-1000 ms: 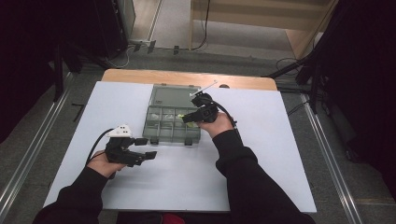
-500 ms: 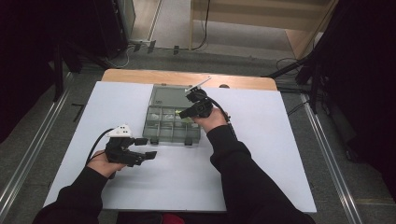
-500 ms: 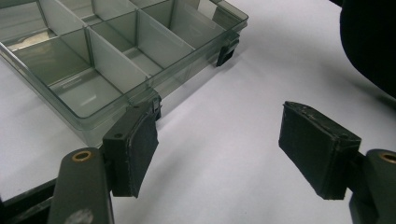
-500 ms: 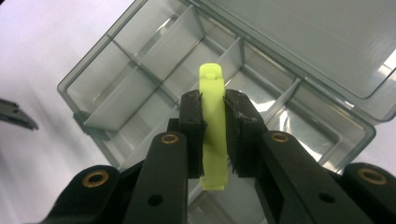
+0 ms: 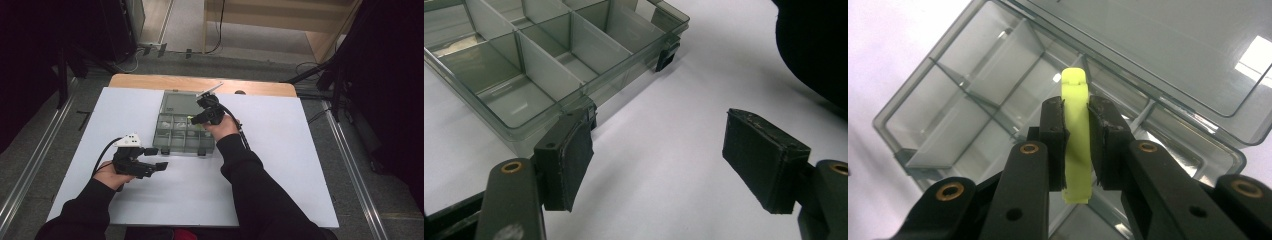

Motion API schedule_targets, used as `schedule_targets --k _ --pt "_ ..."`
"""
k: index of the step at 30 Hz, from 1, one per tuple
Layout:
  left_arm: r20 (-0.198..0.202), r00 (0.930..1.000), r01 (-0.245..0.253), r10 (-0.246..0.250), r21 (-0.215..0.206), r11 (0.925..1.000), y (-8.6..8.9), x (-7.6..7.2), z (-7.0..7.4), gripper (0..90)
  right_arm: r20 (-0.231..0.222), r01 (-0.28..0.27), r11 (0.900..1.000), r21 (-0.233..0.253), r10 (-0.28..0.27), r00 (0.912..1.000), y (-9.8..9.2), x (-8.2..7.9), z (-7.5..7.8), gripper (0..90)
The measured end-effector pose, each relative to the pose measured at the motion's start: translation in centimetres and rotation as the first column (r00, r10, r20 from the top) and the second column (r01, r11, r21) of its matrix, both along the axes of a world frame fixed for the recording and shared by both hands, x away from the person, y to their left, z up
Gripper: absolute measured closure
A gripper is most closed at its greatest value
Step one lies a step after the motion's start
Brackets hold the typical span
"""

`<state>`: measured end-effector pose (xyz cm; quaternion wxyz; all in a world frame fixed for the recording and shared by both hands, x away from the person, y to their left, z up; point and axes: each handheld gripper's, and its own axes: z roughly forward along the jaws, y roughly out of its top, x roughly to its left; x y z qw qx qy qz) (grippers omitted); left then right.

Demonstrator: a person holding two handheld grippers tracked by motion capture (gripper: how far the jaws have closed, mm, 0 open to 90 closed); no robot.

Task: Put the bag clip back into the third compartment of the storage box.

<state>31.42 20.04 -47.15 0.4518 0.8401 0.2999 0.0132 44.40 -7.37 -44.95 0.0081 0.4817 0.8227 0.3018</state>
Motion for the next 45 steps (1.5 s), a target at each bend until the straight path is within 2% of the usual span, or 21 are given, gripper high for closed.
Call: schedule_targets --k 13,15,17,20,24,26,34,38,42,45 --pt "0.0 1.0 -0.002 0.002 -0.003 1.0 0.0 0.0 0.0 27.8 -0.007 0.029 0.999 0.031 -0.028 0.9996 0.1 0.6 -0.9 77.9" --pt "0.001 1.0 -0.003 0.003 -0.006 1.0 0.0 0.0 0.0 27.9 -0.005 0.03 0.999 0.032 -0.03 0.9995 0.1 0.6 -1.0 71.3" --pt "0.002 1.0 -0.002 0.002 -0.007 1.0 0.0 0.1 0.0 27.9 -0.01 0.03 0.998 0.046 -0.029 0.9995 0.0 0.5 -0.9 69.7" --pt "0.003 1.0 -0.007 0.007 -0.003 1.0 0.1 0.2 0.1 27.8 0.011 0.012 0.998 0.059 -0.013 0.9999 -0.2 0.2 -0.4 63.9" --pt "0.002 0.9999 -0.015 0.015 -0.006 0.9999 0.1 0.4 0.4 27.8 0.069 -0.033 0.997 0.07 0.028 0.9972 -0.5 -0.3 0.2 54.7" --pt "-0.001 0.9998 -0.021 0.021 -0.008 0.9998 0.2 0.6 0.5 27.8 0.094 -0.059 0.994 0.097 0.05 0.9943 -0.7 -0.7 0.5 52.1" --pt "-0.015 0.9994 -0.032 0.032 0.008 0.9995 0.1 1.5 1.0 27.8 0.13 -0.125 0.98 0.152 0.105 0.9859 -1.9 -2.0 0.9 48.5" --pt "-0.029 0.9992 -0.027 0.028 0.008 0.9996 0.0 2.0 1.2 27.8 0.155 -0.163 0.97 0.179 0.136 0.9786 -2.5 -2.6 1.2 43.3" --pt "-0.039 0.9989 -0.026 0.027 0.008 0.9996 0.0 2.4 1.3 27.8 0.195 -0.201 0.963 0.182 0.165 0.9669 -3.3 -3.4 1.5 38.0" --pt "-0.045 0.9985 -0.032 0.032 0.002 0.9995 0.1 2.8 1.4 27.8 0.204 -0.216 0.957 0.196 0.176 0.9632 -3.8 -3.7 1.7 35.0"
